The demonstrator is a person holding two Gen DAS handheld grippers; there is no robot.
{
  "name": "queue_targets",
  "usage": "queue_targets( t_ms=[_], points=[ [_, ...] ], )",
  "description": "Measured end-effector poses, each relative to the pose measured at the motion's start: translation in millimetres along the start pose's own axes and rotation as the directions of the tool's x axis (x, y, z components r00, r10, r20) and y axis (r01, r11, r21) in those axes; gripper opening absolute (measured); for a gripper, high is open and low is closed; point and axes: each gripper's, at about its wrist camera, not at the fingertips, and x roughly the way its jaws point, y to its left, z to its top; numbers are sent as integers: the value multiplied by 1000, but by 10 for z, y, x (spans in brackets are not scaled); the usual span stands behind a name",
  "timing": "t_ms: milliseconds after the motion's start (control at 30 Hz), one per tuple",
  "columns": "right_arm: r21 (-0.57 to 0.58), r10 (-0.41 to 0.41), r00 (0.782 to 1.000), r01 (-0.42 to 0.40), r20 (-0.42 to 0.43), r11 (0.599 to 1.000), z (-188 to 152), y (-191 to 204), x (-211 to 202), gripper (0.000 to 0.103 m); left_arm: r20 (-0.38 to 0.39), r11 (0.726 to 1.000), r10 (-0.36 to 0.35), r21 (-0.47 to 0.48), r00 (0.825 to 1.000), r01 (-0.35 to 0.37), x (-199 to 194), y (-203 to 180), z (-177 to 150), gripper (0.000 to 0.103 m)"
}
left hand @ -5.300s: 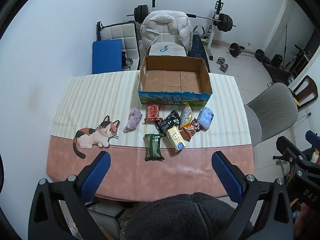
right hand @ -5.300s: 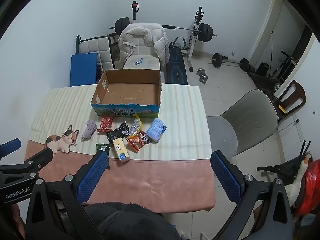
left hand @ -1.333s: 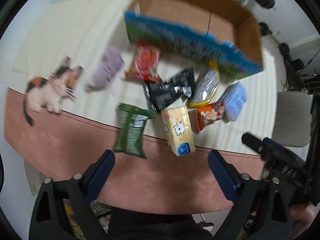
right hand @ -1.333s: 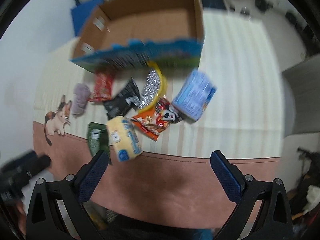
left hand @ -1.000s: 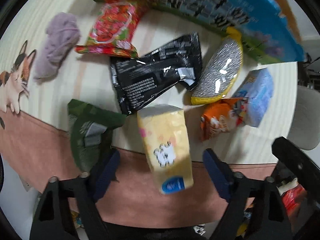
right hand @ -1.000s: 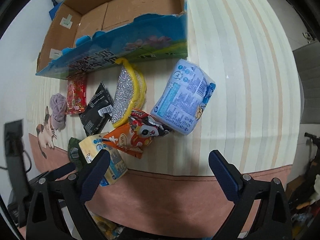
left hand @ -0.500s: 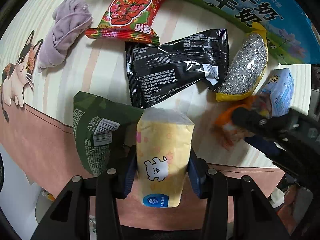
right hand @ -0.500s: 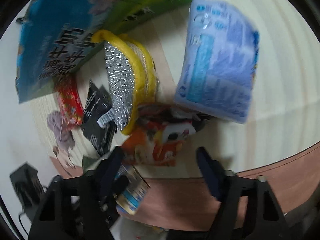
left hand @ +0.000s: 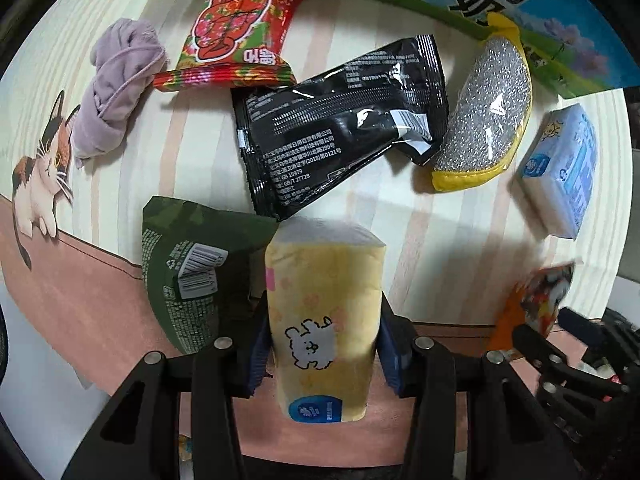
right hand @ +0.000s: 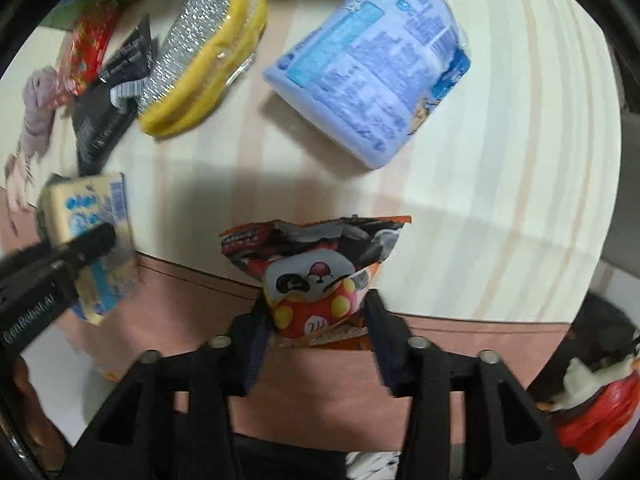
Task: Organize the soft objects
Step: 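Carry both packs into the box and open both tools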
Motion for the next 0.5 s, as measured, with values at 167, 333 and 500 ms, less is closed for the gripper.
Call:
queue_targets(
  t_ms=[167, 333, 500],
  points=[
    [61, 42, 998, -44, 48, 997, -211, -158, -109, 68, 10, 1000, 5, 0, 1000, -5, -7, -14, -2, 41],
    [91, 103, 993, -107, 53, 990, -298, -137, 9, 49, 26, 1000, 4, 5, 1000, -4, -123, 8, -64, 41],
    [113, 137, 986, -147, 99, 983, -560, 111, -128, 44, 67, 1000, -27, 17, 997, 26, -496, -30, -162, 41]
  ],
)
